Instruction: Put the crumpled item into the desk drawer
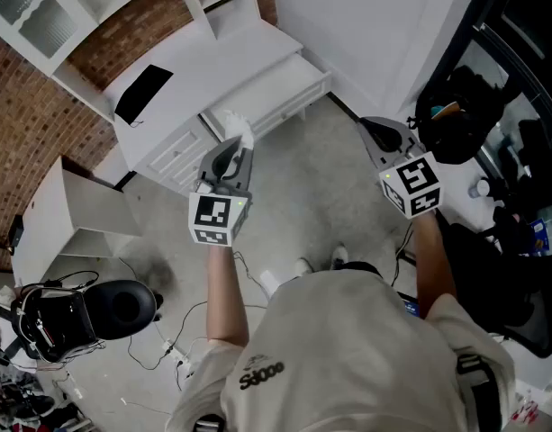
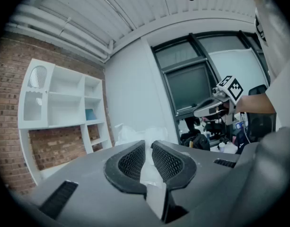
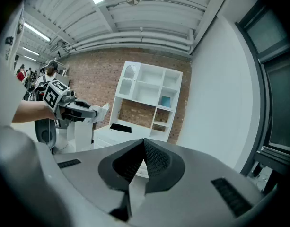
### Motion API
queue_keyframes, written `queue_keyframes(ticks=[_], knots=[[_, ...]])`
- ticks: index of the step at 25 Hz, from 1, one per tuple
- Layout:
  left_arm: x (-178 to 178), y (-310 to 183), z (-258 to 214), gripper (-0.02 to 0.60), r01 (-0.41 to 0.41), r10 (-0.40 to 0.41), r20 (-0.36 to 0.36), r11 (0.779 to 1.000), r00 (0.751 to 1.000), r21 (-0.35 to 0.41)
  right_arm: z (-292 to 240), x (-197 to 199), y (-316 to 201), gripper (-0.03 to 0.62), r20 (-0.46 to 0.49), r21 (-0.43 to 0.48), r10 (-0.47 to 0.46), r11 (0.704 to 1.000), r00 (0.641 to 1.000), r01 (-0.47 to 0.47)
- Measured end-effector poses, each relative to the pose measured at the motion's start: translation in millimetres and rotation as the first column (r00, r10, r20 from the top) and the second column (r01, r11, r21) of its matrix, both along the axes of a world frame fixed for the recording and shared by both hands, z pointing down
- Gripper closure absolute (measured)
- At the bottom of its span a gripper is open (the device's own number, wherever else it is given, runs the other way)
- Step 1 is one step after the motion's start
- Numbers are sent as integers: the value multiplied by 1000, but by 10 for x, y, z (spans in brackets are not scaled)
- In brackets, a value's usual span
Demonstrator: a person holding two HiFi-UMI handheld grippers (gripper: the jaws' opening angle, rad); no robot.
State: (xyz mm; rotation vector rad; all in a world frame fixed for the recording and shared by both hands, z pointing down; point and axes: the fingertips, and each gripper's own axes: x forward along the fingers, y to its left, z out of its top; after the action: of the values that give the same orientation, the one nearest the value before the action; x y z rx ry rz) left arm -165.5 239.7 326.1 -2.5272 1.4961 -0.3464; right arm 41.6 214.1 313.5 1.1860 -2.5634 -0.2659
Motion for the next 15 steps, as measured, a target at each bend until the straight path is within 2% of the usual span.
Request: queue_keyframes(ticks=[4, 8, 15], knots=[[-121, 16, 45, 526, 16, -16, -15, 1000, 1000, -10, 59, -80, 1, 589, 7, -9, -1, 1000, 1000, 1], [-299, -10, 68, 526, 17, -17, -25, 1000, 1000, -9, 29, -252, -17, 589, 66, -16, 6, 1000, 998, -5], [-471, 30, 199, 526, 19, -19, -23, 1000, 1000, -18, 118, -358, 103, 589, 49, -11, 40, 999, 998, -40]])
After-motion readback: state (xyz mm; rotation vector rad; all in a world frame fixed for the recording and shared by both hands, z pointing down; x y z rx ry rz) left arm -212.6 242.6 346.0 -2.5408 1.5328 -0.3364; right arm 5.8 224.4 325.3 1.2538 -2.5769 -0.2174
